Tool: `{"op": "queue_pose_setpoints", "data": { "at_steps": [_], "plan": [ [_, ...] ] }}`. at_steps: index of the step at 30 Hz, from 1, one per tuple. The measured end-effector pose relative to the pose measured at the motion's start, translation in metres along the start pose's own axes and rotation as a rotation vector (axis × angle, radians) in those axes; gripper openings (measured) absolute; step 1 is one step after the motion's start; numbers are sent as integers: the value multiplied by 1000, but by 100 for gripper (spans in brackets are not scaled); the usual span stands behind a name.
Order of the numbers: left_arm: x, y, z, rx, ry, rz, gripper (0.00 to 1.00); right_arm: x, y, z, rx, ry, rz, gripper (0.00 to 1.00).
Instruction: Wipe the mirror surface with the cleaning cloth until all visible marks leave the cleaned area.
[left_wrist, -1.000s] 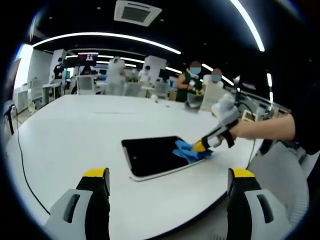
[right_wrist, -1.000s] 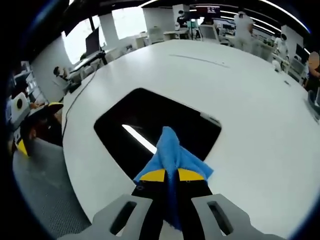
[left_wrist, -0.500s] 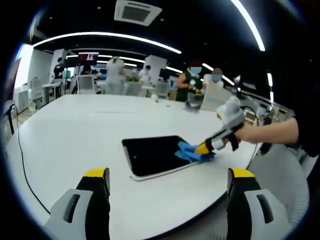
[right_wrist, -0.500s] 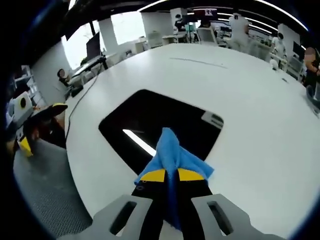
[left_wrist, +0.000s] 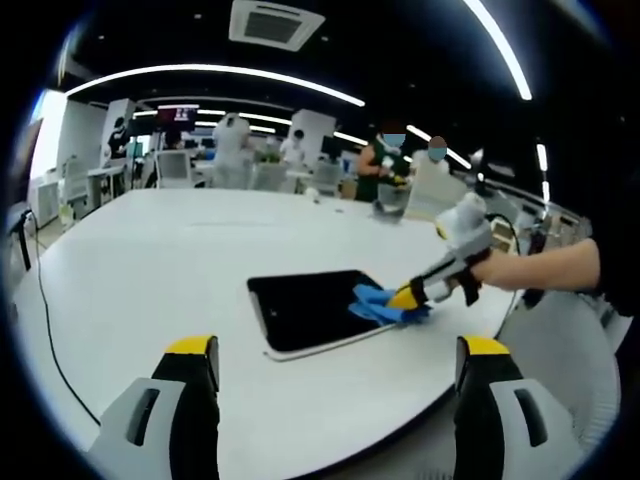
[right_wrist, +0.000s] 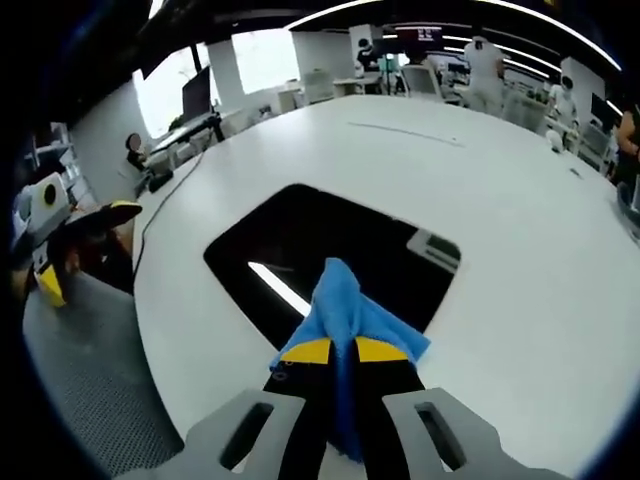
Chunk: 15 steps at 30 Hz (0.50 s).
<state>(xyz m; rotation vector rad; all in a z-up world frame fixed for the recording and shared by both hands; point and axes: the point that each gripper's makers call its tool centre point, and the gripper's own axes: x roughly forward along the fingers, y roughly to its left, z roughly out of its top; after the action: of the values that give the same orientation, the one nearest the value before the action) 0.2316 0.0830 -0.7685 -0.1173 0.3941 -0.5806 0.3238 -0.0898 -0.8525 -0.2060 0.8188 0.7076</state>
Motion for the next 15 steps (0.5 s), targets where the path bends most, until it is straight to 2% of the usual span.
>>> {"op": "queue_pose_setpoints", "data": {
  "at_steps": [15],
  "plan": [
    [0, -1, 2, -4, -11, -13, 99, 21, 32, 18, -37, -15, 68, 2]
  ]
}}
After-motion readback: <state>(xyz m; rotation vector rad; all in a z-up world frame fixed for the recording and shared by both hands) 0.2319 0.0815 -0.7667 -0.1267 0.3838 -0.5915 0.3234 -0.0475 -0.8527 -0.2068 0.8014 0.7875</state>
